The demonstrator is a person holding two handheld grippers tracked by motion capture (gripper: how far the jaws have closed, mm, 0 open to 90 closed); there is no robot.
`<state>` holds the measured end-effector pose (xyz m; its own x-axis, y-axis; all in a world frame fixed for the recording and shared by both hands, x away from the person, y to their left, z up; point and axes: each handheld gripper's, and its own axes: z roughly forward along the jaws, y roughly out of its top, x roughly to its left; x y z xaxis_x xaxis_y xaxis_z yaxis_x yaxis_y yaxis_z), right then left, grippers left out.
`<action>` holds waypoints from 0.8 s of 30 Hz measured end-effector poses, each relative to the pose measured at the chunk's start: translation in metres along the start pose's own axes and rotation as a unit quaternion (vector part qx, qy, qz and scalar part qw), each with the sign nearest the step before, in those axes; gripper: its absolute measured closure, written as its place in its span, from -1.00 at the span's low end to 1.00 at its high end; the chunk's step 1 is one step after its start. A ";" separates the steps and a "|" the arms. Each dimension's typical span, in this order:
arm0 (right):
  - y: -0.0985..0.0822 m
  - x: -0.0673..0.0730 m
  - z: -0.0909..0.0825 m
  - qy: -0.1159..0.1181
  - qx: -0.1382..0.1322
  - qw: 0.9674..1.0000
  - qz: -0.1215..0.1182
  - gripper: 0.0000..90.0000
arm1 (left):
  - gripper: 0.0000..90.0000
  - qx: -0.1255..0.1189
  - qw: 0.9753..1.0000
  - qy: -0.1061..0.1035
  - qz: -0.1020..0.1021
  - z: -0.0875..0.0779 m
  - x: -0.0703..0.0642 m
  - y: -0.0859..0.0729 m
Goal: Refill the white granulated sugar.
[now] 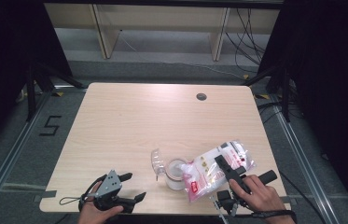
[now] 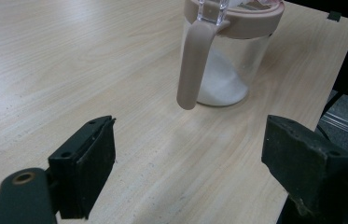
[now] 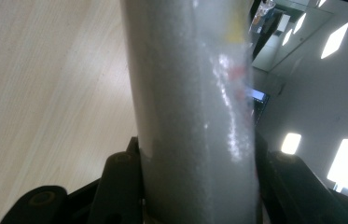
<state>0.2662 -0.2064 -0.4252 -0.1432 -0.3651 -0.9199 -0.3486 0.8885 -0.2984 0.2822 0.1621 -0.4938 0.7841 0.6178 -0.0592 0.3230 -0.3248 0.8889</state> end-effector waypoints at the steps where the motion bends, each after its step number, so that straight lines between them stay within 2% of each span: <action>1: 0.000 0.000 0.000 -0.001 0.000 1.000 0.000 0.40 | -0.62 -0.006 1.000 -0.002 -0.005 0.001 -0.001 0.000; 6: 0.000 -0.001 0.000 0.001 -0.001 1.000 0.004 0.42 | -0.62 -0.004 1.000 -0.001 -0.001 0.001 0.000 0.000; 7: 0.000 0.000 0.000 0.002 -0.001 1.000 0.004 0.42 | -0.62 -0.008 1.000 -0.001 -0.007 0.001 -0.001 0.000; 8: 0.000 -0.001 0.000 0.003 -0.001 1.000 0.004 0.42 | -0.62 -0.003 1.000 -0.001 -0.001 0.001 0.000 0.000; 11: 0.000 -0.001 0.000 0.005 -0.003 1.000 0.008 0.43 | -0.62 -0.003 1.000 -0.001 -0.002 0.001 0.000 0.000; 12: 0.000 -0.001 0.000 0.011 -0.001 1.000 0.008 0.43 | -0.62 -0.004 1.000 -0.001 -0.002 0.001 0.000 0.000; 15: -0.001 -0.002 0.002 0.002 -0.013 1.000 0.001 0.44 | -0.62 -0.001 1.000 -0.003 -0.002 0.001 0.000 0.000; 17: -0.002 0.000 0.001 0.014 -0.006 1.000 0.016 0.44 | -0.62 -0.004 1.000 -0.003 -0.002 0.001 -0.001 0.000; 19: -0.003 0.001 0.001 0.010 -0.010 1.000 0.021 0.44 | -0.62 0.000 1.000 -0.003 -0.002 0.000 0.000 0.000; 21: -0.003 -0.002 0.002 0.012 -0.015 1.000 0.006 0.44 | -0.62 -0.002 1.000 -0.001 -0.002 0.000 0.000 0.000; 22: -0.004 0.000 0.002 0.015 -0.013 1.000 0.013 0.44 | -0.62 -0.002 1.000 -0.001 -0.001 0.000 0.000 0.000; 24: -0.004 -0.001 0.003 0.011 -0.015 1.000 0.007 0.44 | -0.62 -0.001 1.000 -0.003 -0.003 0.001 0.000 0.000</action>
<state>0.2702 -0.2087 -0.4233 -0.1679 -0.3599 -0.9178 -0.3748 0.8844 -0.2782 0.2821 0.1615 -0.4942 0.7851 0.6157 -0.0673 0.3267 -0.3194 0.8895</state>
